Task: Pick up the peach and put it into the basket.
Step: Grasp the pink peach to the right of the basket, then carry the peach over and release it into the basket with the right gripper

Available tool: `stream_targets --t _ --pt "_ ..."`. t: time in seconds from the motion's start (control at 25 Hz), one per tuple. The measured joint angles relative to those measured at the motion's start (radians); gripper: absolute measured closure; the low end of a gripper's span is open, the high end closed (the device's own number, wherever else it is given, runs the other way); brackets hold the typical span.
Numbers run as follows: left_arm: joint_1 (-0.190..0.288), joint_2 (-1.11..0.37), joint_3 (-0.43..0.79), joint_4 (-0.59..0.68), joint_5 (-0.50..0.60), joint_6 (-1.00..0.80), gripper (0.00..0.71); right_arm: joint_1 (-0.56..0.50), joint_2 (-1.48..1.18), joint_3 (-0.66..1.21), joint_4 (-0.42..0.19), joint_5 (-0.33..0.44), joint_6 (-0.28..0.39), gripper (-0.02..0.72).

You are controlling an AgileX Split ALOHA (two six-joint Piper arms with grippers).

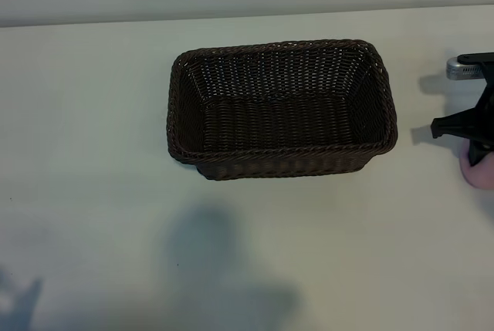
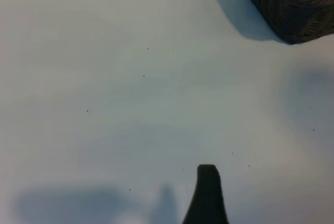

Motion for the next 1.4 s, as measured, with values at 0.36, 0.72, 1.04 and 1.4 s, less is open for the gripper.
stream_targets --t 0.36,0.72,1.04,1.4 --pt "-0.001 0.0 0.0 0.004 0.0 0.0 0.121 0.0 -0.035 -0.002 0.001 0.018 0.001 0.657" --pt "-0.001 0.0 0.0 0.005 0.0 0.0 0.121 0.0 -0.219 -0.133 0.03 0.177 -0.029 0.658" --pt "-0.001 0.0 0.0 0.005 0.0 0.0 0.122 0.0 -0.31 -0.244 0.077 0.283 -0.048 0.658" --pt "-0.001 0.0 0.0 0.008 0.0 0.0 0.122 0.093 -0.31 -0.266 0.142 0.3 -0.097 0.658"
